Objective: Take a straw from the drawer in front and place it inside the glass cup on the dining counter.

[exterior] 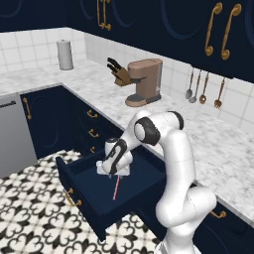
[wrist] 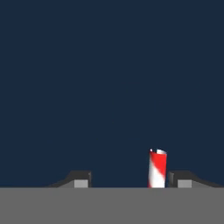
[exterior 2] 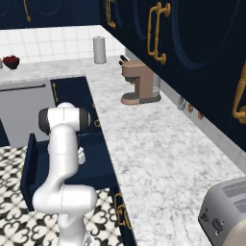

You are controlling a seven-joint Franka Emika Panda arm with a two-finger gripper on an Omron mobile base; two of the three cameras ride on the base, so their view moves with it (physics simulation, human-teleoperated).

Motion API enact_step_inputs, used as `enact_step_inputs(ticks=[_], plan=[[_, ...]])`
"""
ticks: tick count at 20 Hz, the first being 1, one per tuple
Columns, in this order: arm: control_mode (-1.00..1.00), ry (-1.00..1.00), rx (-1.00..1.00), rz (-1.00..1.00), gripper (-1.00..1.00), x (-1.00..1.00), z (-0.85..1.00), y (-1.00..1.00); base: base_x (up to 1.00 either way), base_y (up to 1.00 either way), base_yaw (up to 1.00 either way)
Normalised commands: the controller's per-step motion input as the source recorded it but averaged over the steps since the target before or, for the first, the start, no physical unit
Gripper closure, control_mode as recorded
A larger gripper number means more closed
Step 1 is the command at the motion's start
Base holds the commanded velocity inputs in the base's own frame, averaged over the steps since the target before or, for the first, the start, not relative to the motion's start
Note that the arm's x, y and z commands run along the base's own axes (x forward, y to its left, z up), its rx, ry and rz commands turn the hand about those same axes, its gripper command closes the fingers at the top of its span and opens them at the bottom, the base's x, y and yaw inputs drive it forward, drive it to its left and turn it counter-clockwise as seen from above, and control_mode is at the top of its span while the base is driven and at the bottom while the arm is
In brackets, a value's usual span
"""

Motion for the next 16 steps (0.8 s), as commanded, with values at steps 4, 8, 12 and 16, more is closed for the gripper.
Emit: enact_step_inputs(ticks=[4,8,12,16], plan=[[-1.00,0.00,0.00,0.00,1.00,-0.04,-0.42,0.09,0.00,0.00,0.00],[-1.00,0.00,0.00,0.00,1.00,-0.24,-0.23,0.00,0.00,0.00,0.00],[-1.00,-0.02,0.00,0.00,1.00,-0.23,-0.02,0.00,0.00,0.00,0.00],[-1.00,-0.04,0.00,0.00,1.00,-0.19,0.08,-0.01,0.00,0.00,0.00]])
